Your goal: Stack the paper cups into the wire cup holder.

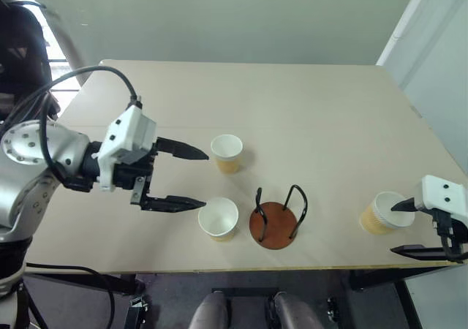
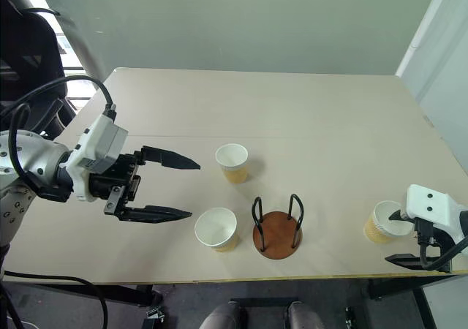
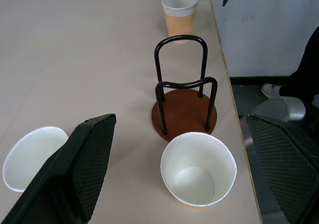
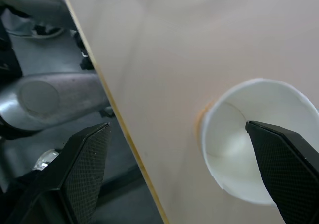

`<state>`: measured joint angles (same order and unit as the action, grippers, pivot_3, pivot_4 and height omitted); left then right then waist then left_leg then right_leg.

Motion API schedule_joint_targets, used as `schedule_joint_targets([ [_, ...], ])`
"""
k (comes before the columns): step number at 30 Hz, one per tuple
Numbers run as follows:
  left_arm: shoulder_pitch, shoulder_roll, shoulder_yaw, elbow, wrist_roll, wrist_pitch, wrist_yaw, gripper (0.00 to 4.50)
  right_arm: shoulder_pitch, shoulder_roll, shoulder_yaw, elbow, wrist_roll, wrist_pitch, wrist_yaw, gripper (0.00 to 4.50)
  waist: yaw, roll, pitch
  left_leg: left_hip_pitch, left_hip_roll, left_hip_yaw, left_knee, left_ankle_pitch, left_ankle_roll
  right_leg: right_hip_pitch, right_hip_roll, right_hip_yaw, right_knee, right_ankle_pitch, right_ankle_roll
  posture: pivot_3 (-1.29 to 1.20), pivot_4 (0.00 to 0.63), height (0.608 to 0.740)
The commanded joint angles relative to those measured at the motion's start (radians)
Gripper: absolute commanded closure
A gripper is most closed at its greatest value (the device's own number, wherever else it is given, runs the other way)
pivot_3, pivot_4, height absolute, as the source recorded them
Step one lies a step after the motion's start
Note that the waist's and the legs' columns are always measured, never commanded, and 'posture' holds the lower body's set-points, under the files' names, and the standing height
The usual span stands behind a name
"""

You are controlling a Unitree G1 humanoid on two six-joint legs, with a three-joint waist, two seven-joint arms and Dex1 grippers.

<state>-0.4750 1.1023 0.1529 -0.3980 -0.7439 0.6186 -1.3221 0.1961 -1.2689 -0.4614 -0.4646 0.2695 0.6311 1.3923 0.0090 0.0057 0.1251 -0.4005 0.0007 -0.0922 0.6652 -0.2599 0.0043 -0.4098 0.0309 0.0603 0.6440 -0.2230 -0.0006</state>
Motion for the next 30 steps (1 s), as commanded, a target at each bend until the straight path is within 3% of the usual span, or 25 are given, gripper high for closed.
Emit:
schedule_joint_targets([
  [1, 0.016, 0.004, 0.06, -0.029, -0.009, -0.013, 0.023, 0.0, -0.04, -0.02, 0.052, 0.033, -0.019, -0.043, -0.035, 0.04, 0.0, 0.0, 0.0, 0.0, 0.0, 0.0, 0.0, 0.0, 0.0, 0.0, 0.0, 0.0, 0.0, 0.0, 0.0, 0.0, 0.15, 0.74],
  [9, 0.027, -0.03, 0.102, -0.042, -0.03, -0.025, 0.072, 0.0, -0.117, -0.029, 0.168, 0.11, -0.036, -0.1, -0.055, 0.04, 0.0, 0.0, 0.0, 0.0, 0.0, 0.0, 0.0, 0.0, 0.0, 0.0, 0.0, 0.0, 0.0, 0.0, 0.001, 0.0, 0.15, 0.74],
  [17, 0.095, -0.057, 0.213, -0.07, -0.167, 0.039, 0.106, 0.0, -0.187, -0.033, 0.268, 0.156, -0.046, -0.133, -0.058, 0.04, 0.001, 0.0, 0.0, 0.0, 0.0, 0.0, 0.0, 0.0, 0.001, 0.001, 0.0, 0.0, 0.0, 0.001, 0.003, 0.0, 0.15, 0.74],
  [22, 0.135, -0.046, 0.246, -0.085, -0.191, 0.047, 0.12, 0.0, -0.225, -0.035, 0.309, 0.176, -0.047, -0.143, -0.053, 1.26, 0.001, 0.0, 0.0, 0.001, 0.0, 0.0, 0.0, 0.0, 0.001, 0.002, 0.0, 0.0, 0.0, 0.001, 0.003, 0.0, 0.15, 0.74],
  [30, 0.161, -0.034, 0.265, -0.1, -0.214, 0.055, 0.135, 0.0, -0.263, -0.04, 0.351, 0.193, -0.047, -0.155, -0.049, 4.18, 0.001, 0.0, 0.0, 0.001, 0.0, 0.0, 0.0, 0.001, 0.002, 0.002, 0.0, 0.0, 0.0, 0.001, 0.003, 0.0, 0.15, 0.74],
])
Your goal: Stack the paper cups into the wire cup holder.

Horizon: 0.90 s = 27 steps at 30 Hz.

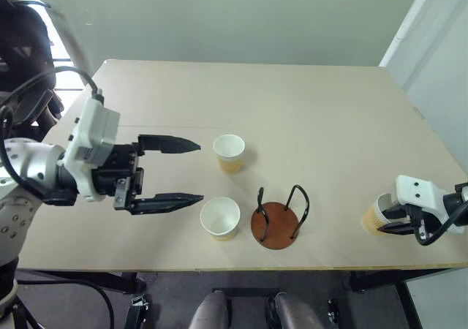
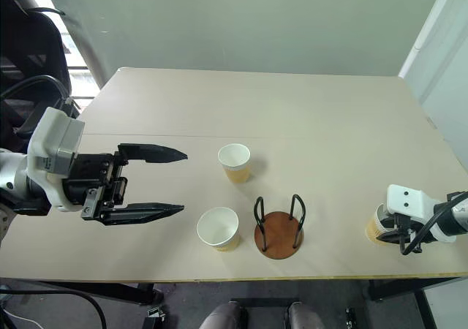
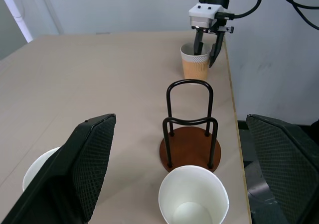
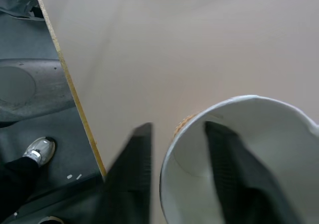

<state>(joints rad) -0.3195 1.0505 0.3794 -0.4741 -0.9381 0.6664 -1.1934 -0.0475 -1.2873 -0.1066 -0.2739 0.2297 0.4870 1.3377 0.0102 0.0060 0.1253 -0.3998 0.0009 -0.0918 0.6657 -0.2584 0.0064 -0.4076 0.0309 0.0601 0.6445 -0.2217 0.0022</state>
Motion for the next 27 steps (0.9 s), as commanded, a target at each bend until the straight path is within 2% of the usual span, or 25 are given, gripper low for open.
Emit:
schedule_joint_targets([
  [1, 0.008, 0.021, 0.043, -0.025, -0.026, 0.01, 0.006, 0.0, -0.023, -0.024, -0.001, 0.003, -0.006, -0.012, 0.009, 4.46, 0.0, 0.0, 0.0, 0.0, 0.0, 0.0, 0.0, 0.0, 0.0, 0.0, 0.0, 0.0, 0.0, 0.0, 0.0, 0.0, 0.15, 0.74],
  [4, 0.016, 0.027, 0.057, -0.021, -0.042, 0.022, 0.011, 0.0, -0.033, -0.034, -0.004, 0.007, 0.008, -0.016, 0.027, 4.46, 0.0, 0.0, 0.0, 0.0, 0.0, 0.0, 0.0, 0.0, 0.0, 0.0, 0.0, 0.0, 0.0, 0.0, 0.0, 0.0, 0.15, 0.74],
  [8, 0.047, 0.046, 0.076, -0.018, -0.046, 0.039, 0.001, 0.0, -0.075, -0.037, -0.06, -0.009, 0.11, 0.01, 0.091, 4.46, -0.001, 0.0, 0.0, 0.0, 0.0, 0.0, 0.0, 0.0, 0.0, 0.0, 0.0, 0.0, 0.0, 0.0, 0.0, 0.0, 0.15, 0.74],
  [10, 0.063, 0.055, 0.077, -0.014, -0.03, 0.036, -0.001, 0.0, -0.146, -0.038, -0.098, -0.001, 0.181, 0.026, 0.119, 4.46, -0.002, 0.001, 0.001, 0.0, 0.0, 0.001, 0.0, 0.0, 0.0, -0.001, 0.0, 0.001, 0.0, 0.0, 0.0, 0.0, 0.15, 0.74],
  [14, 0.118, 0.088, 0.055, -0.001, 0.053, 0.017, -0.013, 0.0, -0.4, -0.02, -0.114, -0.003, 0.345, 0.098, 0.13, 4.46, -0.007, 0.002, 0.001, 0.0, 0.0, 0.001, -0.001, 0.001, -0.001, -0.002, 0.0, 0.001, 0.0, -0.002, -0.004, 0.0, 0.15, 0.74],
  [20, 0.145, 0.093, 0.016, 0.005, 0.121, -0.013, -0.024, 0.0, -0.78, 0.121, 0.011, -0.014, 0.47, 0.171, 0.113, 4.46, -0.01, 0.0, 0.0, 0.0, 0.0, 0.0, -0.002, 0.002, -0.001, -0.002, 0.002, 0.001, 0.0, -0.004, -0.008, 0.0, 0.15, 0.74],
  [24, 0.145, 0.086, 0.015, -0.003, 0.126, -0.013, -0.023, 0.0, -0.87, 0.266, 0.124, -0.097, 0.506, 0.237, 0.063, 4.46, -0.011, 0.001, 0.0, 0.0, 0.001, 0.0, -0.002, 0.002, -0.001, -0.004, 0.002, 0.001, 0.001, -0.002, -0.006, 0.0, 0.15, 0.74],
  [27, 0.159, 0.086, 0.038, -0.023, 0.106, -0.002, -0.026, 0.0, -0.862, 0.303, 0.219, -0.146, 0.441, 0.22, 0.068, 4.46, -0.006, 0.001, 0.0, -0.001, 0.001, 0.0, -0.002, 0.002, -0.001, -0.005, 0.002, 0.0, 0.001, 0.0, -0.005, 0.0, 0.15, 0.74],
])
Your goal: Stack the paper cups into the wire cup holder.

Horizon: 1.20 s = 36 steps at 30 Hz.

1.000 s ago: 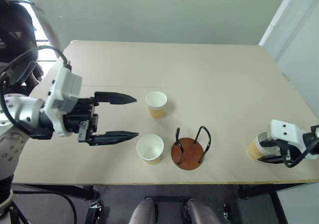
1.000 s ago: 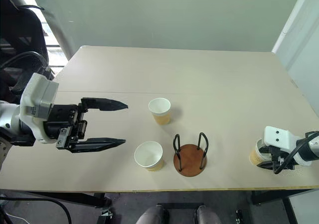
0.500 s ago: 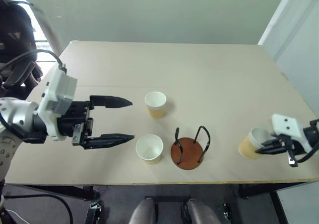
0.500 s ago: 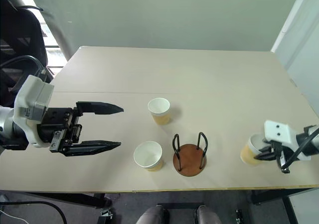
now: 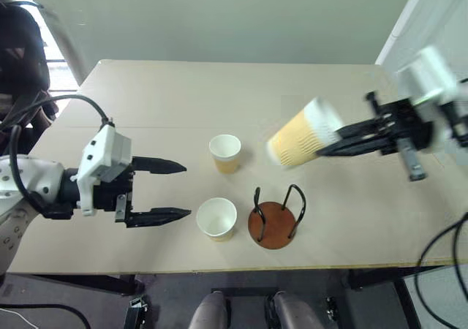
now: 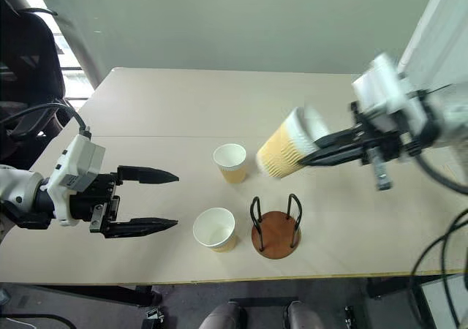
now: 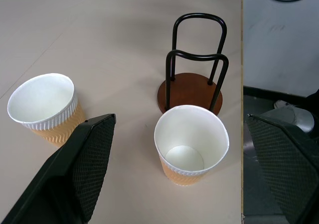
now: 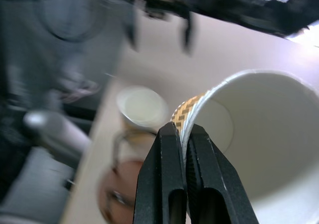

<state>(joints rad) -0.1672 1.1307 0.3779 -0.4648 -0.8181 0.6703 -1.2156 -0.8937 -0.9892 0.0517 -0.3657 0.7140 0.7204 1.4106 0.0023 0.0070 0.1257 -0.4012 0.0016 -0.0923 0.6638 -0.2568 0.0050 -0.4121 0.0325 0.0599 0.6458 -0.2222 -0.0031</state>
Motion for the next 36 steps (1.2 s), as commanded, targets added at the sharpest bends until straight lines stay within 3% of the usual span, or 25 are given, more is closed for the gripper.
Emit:
schedule_joint_targets([
  [1, 0.015, 0.007, 0.048, -0.038, -0.02, -0.001, -0.006, 0.0, -0.007, 0.005, 0.09, -0.064, -0.073, -0.034, 0.006, 4.46, 0.003, 0.0, 0.0, 0.0, 0.0, 0.0, 0.0, 0.0, 0.0, 0.0, 0.0, 0.0, 0.0, 0.0, 0.0, 0.0, 0.15, 0.74],
  [16, 0.074, 0.012, 0.117, -0.085, -0.04, 0.028, 0.016, 0.0, 0.058, -0.025, 0.169, -0.065, -0.196, -0.146, 0.126, 4.46, 0.0, 0.0, 0.0, 0.0, 0.0, 0.0, 0.0, -0.003, -0.002, -0.002, -0.001, -0.001, 0.0, 0.001, -0.005, 0.0, 0.15, 0.74],
  [29, 0.068, 0.018, 0.114, -0.091, -0.038, 0.032, 0.024, 0.0, 0.082, 0.004, 0.212, -0.059, -0.293, -0.17, 0.1, 4.46, 0.0, 0.0, 0.0, 0.0, 0.0, 0.001, 0.001, -0.001, -0.002, -0.002, -0.001, -0.001, 0.0, 0.002, -0.01, 0.0, 0.15, 0.74],
  [32, 0.068, 0.017, 0.112, -0.092, -0.042, 0.034, 0.026, 0.0, 0.081, 0.008, 0.216, -0.056, -0.304, -0.17, 0.1, 3.89, 0.0, 0.0, 0.0, 0.0, 0.0, 0.001, 0.0, -0.001, -0.002, -0.002, -0.001, -0.001, 0.0, 0.002, -0.01, 0.0, 0.15, 0.74],
  [36, 0.067, 0.019, 0.111, -0.088, -0.042, 0.033, 0.022, 0.0, 0.072, 0.017, 0.223, -0.053, -0.31, -0.164, 0.098, 2.56, 0.0, 0.0, 0.0, 0.0, 0.0, 0.001, 0.0, -0.001, -0.002, -0.002, -0.001, -0.001, 0.0, 0.002, -0.01, 0.0, 0.15, 0.74],
])
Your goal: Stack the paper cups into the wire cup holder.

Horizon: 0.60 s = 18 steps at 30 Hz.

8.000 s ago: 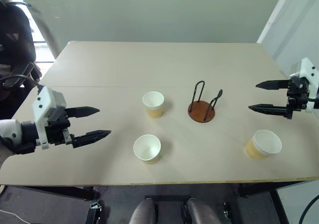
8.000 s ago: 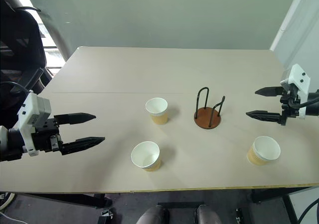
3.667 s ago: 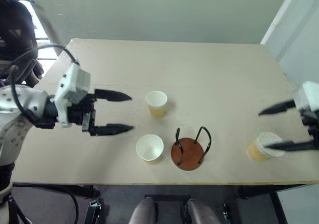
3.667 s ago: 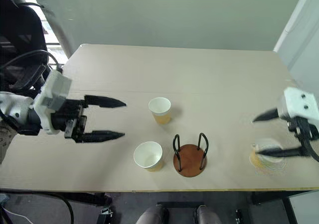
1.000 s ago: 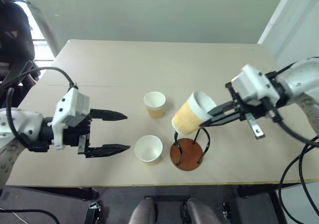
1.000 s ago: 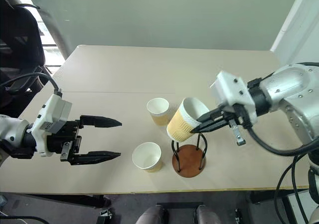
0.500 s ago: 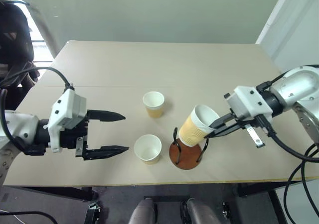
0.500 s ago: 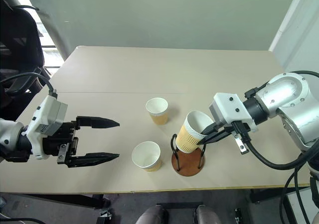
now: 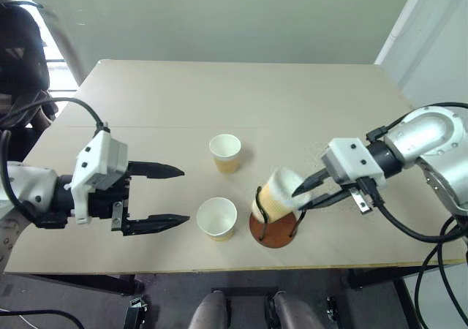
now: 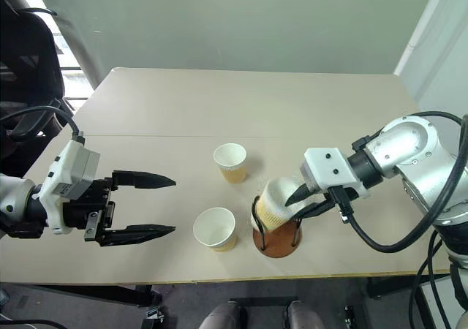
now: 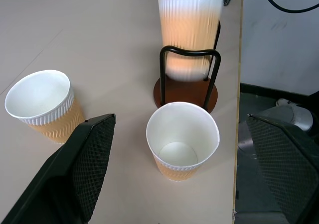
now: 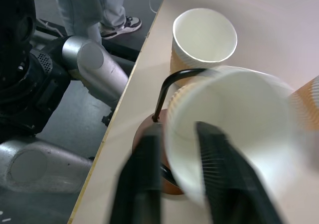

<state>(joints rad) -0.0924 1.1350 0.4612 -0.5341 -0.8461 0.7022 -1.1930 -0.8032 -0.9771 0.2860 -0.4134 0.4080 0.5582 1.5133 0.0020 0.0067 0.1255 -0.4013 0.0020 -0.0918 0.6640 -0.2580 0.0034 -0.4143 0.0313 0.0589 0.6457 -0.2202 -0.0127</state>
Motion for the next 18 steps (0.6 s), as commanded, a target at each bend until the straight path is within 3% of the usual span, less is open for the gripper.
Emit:
schedule_joint_targets([
  [1, -0.008, 0.017, 0.026, -0.016, -0.012, -0.001, -0.005, 0.0, -0.022, 0.007, -0.01, -0.004, -0.006, 0.001, -0.007, 2.09, 0.0, 0.0, 0.0, 0.0, 0.0, 0.0, 0.0, 0.0, 0.0, 0.0, 0.0, 0.0, 0.0, 0.0, 0.0, 0.0, 0.15, 0.74],
  [7, -0.049, 0.067, -0.036, 0.025, 0.03, -0.046, -0.081, 0.0, -0.035, -0.015, -0.085, 0.043, 0.021, 0.055, -0.034, 0.04, 0.001, 0.0, 0.0, 0.0, 0.0, 0.0, 0.0, 0.0, 0.0, 0.0, 0.0, 0.0, 0.0, 0.0, 0.0, 0.0, 0.15, 0.74],
  [10, -0.112, 0.11, -0.105, 0.057, 0.07, -0.095, -0.149, 0.0, -0.005, -0.056, -0.219, 0.113, 0.094, 0.121, -0.055, 0.04, 0.008, 0.0, 0.0, -0.002, 0.0, 0.0, 0.001, 0.0, 0.0, -0.001, 0.0, 0.0, 0.0, -0.001, -0.002, 0.0, 0.15, 0.74],
  [14, -0.256, 0.143, -0.305, 0.028, 0.101, -0.155, -0.304, 0.0, 0.171, -0.155, -0.563, 0.251, 0.268, 0.247, -0.003, 0.04, 0.028, -0.001, -0.001, -0.004, -0.001, -0.001, 0.001, -0.001, -0.001, -0.002, 0.0, 0.001, -0.002, -0.001, -0.002, 0.0, 0.15, 0.74],
  [18, -0.359, 0.118, -0.482, 0.04, 0.217, -0.234, -0.395, 0.0, 0.272, -0.169, -0.811, 0.264, 0.375, 0.323, -0.062, 0.04, 0.026, -0.001, 0.0, -0.005, -0.001, 0.0, 0.0, -0.003, -0.003, -0.002, 0.0, 0.002, -0.002, 0.0, 0.001, 0.0, 0.15, 0.74],
])
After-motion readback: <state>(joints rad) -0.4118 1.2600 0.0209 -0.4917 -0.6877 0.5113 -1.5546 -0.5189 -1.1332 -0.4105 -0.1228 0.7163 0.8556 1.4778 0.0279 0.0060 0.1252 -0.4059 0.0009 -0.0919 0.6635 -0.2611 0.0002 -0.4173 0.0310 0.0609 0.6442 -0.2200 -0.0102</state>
